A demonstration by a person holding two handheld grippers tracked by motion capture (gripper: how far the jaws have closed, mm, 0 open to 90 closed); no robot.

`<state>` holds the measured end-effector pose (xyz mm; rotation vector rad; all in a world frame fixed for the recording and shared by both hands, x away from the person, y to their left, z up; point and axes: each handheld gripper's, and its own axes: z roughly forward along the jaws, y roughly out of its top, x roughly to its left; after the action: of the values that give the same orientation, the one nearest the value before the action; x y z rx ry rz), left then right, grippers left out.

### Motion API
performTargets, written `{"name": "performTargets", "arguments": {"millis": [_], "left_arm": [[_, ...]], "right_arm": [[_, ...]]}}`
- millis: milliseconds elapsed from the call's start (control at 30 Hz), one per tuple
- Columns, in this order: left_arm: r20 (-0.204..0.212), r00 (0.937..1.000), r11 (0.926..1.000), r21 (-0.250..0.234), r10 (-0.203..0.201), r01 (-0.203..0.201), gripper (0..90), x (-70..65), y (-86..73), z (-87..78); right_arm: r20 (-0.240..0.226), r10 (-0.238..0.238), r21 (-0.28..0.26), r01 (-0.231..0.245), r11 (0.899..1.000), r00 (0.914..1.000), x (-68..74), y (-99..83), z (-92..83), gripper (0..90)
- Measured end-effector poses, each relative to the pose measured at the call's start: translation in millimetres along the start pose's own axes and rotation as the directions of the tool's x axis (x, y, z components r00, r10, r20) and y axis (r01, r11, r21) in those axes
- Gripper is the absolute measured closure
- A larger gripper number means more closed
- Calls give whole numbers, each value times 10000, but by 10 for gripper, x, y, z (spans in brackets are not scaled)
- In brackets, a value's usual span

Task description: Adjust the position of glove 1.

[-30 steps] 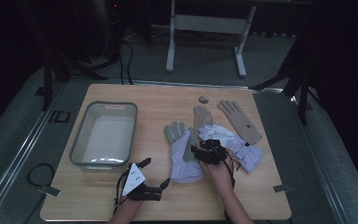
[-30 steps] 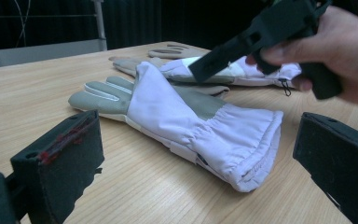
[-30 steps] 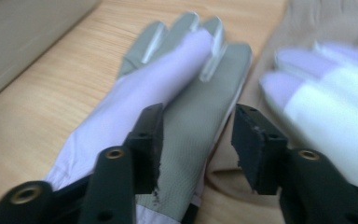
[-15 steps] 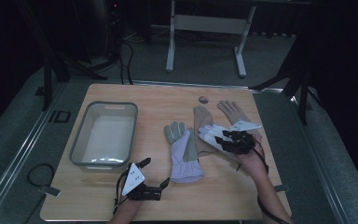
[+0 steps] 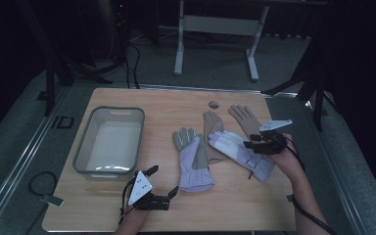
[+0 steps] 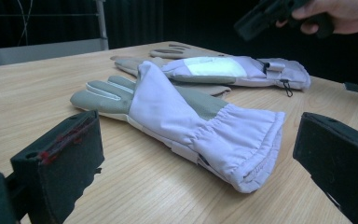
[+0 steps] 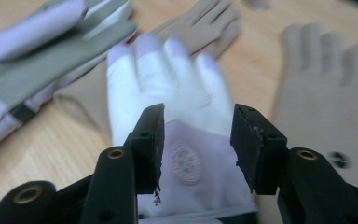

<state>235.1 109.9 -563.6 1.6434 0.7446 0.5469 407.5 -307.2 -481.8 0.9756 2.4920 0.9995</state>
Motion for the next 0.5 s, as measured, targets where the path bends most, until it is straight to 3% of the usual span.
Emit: {"name": "performTargets", "arguments": {"millis": [100,300,500], "left_arm": [[0,10000,10000,-9,0,0,15,-2,0,0],[6,10000,10000,-10,16,-16,15,-2,0,0],[0,10000,10000,-10,60,-60,15,-5,-1,1]], "right_arm": [[-418,-204,427,222,9988,9989,27,-49,147,500],[-353,82,1392,-32,9903,9993,-16,-167,397,502],[-539,403,1122,-341,9931,9977,-12,-249,433,629]]}}
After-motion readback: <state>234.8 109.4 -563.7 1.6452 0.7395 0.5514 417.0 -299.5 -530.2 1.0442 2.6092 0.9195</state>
